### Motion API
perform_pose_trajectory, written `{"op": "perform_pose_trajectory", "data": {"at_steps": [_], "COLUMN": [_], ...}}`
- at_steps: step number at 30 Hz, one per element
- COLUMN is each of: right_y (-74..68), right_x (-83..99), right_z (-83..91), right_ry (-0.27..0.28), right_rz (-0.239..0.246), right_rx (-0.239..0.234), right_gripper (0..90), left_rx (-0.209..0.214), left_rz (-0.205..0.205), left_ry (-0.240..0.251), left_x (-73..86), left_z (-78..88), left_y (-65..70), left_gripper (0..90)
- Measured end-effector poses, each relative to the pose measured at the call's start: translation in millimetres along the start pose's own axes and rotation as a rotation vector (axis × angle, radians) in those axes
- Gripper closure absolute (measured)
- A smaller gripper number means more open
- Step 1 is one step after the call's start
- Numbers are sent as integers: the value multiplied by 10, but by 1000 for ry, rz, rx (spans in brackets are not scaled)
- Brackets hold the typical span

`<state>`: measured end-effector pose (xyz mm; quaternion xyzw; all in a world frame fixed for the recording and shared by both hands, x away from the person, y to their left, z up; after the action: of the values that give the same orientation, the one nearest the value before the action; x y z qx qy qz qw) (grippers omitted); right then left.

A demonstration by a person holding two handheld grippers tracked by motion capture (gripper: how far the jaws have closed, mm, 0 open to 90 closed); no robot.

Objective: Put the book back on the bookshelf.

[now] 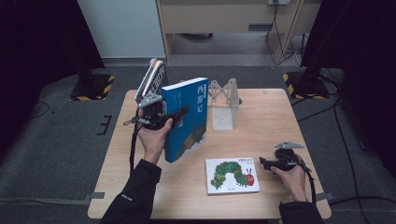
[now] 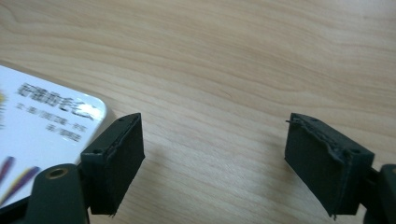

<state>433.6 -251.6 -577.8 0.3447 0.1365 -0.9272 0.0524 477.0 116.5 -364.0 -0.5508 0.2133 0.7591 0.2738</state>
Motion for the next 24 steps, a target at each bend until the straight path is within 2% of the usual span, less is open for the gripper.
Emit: {"op": "perform_pose_trajectory", "data": {"at_steps": [3,8,9,11,14,18,21,22,24], "right_y": [49,88,90,98,99,95,98,98,97], "right_x": [19,9,8,4,5,8,10,10,11], "right_z": [-24,-42,-46,-57,-70,-94,-96,-96,-97], "right_ry": [-10,0,2,9,16,46,53,54,54], "right_rz": [1,6,5,5,-1,-7,-2,-2,-3], "right_rx": [23,41,44,47,47,48,46,45,46], "right_gripper": [176,150,140,122,98,67,67,66,65], "left_rx": [-19,-91,-91,-124,-146,-156,-167,-176,-184], "left_rz": [4,16,16,6,7,32,17,-7,-16], "left_ry": [6,24,24,28,22,-3,-24,-35,-36], "left_x": [-37,-141,-141,-174,-167,-150,-164,-189,-201], "left_z": [-73,-270,-270,-365,-456,-597,-678,-748,-781], "left_y": [-43,-201,-201,-267,-331,-415,-438,-440,-437], "left_gripper": [606,606,606,606,606,605,606,606,605]}}
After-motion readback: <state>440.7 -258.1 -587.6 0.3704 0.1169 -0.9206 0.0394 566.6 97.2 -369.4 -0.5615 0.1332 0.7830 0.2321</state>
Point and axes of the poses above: each handheld gripper's, and its own axes: z roughly backward along the jaws, x roughly out of its underside, y roughly to its right, the point moved 7 cm from there along -z, roughly forward along the jaws, and after that the axes turned 15 degrees about -z, right-handed, at the moved point
